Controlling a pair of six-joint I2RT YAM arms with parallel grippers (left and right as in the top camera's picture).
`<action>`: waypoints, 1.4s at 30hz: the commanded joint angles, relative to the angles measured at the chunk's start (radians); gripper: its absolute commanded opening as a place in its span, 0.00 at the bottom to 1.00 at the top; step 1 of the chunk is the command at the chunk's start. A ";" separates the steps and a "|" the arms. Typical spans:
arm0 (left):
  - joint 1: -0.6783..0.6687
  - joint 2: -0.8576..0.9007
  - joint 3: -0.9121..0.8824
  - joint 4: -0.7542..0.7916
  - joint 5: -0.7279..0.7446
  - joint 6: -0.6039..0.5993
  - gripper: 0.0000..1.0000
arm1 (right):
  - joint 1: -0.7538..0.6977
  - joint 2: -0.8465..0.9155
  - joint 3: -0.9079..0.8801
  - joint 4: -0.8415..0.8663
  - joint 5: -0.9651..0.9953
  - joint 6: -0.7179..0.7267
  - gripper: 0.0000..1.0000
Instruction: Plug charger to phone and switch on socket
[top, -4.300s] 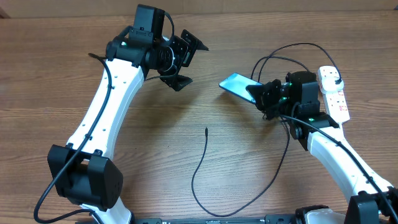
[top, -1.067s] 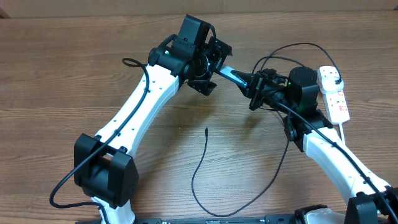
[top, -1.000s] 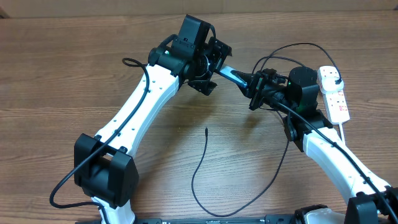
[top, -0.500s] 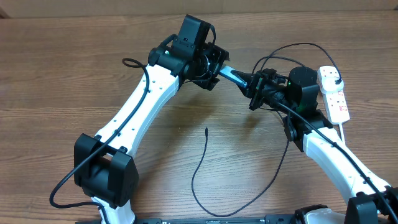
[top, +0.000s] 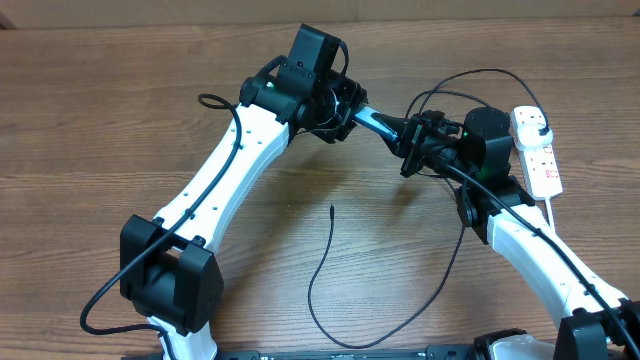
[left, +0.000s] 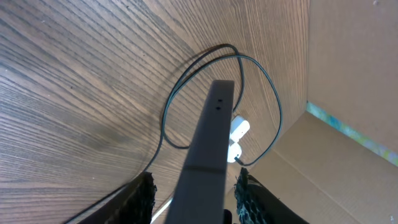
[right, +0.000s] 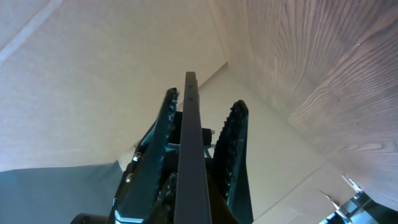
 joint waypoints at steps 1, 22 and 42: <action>-0.010 0.006 0.010 0.000 0.007 -0.003 0.38 | 0.011 -0.004 0.031 0.013 -0.030 0.138 0.04; -0.015 0.006 0.009 0.001 0.007 -0.003 0.04 | 0.011 -0.004 0.031 0.014 -0.040 0.138 0.04; -0.015 0.006 0.009 0.000 0.007 -0.002 0.04 | 0.011 -0.004 0.031 0.014 -0.040 0.138 0.19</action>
